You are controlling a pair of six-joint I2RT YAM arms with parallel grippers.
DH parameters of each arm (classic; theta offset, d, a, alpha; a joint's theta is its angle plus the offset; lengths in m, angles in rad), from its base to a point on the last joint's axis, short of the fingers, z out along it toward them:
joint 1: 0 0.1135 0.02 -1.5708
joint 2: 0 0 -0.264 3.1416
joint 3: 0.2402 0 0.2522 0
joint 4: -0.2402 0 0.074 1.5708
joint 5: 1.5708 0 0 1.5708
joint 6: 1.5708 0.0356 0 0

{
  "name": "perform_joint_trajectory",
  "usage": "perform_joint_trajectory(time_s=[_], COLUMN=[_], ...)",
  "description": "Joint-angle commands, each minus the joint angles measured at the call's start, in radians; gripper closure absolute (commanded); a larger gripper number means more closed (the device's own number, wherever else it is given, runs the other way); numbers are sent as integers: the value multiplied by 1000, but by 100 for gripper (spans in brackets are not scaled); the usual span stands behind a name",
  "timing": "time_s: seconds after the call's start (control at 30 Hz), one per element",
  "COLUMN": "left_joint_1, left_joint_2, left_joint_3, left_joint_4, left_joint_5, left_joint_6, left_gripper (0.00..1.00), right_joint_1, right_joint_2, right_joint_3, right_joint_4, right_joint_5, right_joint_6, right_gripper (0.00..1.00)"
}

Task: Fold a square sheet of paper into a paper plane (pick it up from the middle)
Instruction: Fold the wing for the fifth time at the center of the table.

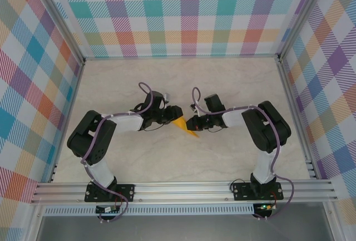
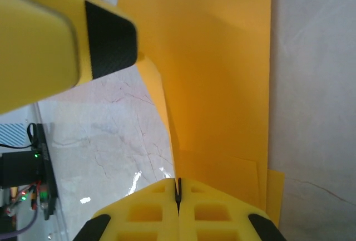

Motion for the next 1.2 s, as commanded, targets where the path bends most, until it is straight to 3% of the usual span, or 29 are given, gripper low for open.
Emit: perform_joint_trajectory(time_s=[0.0, 0.4, 1.17], left_joint_1=[-8, -8, -14], left_joint_2=[-18, -19, 60], left_joint_3=[-29, -66, -33], left_joint_4=[48, 108, 145], left_joint_5=[32, 56, 89], left_joint_6=[21, 20, 11], left_gripper=[59, 59, 60], right_joint_1=[-11, -57, -85], right_joint_2=[37, 81, 112], right_joint_3=[22, 0, -25], right_joint_4=[58, 174, 216], right_joint_5=[-74, -131, -121], right_joint_6=[85, 248, 412], right_gripper=[99, 100, 100])
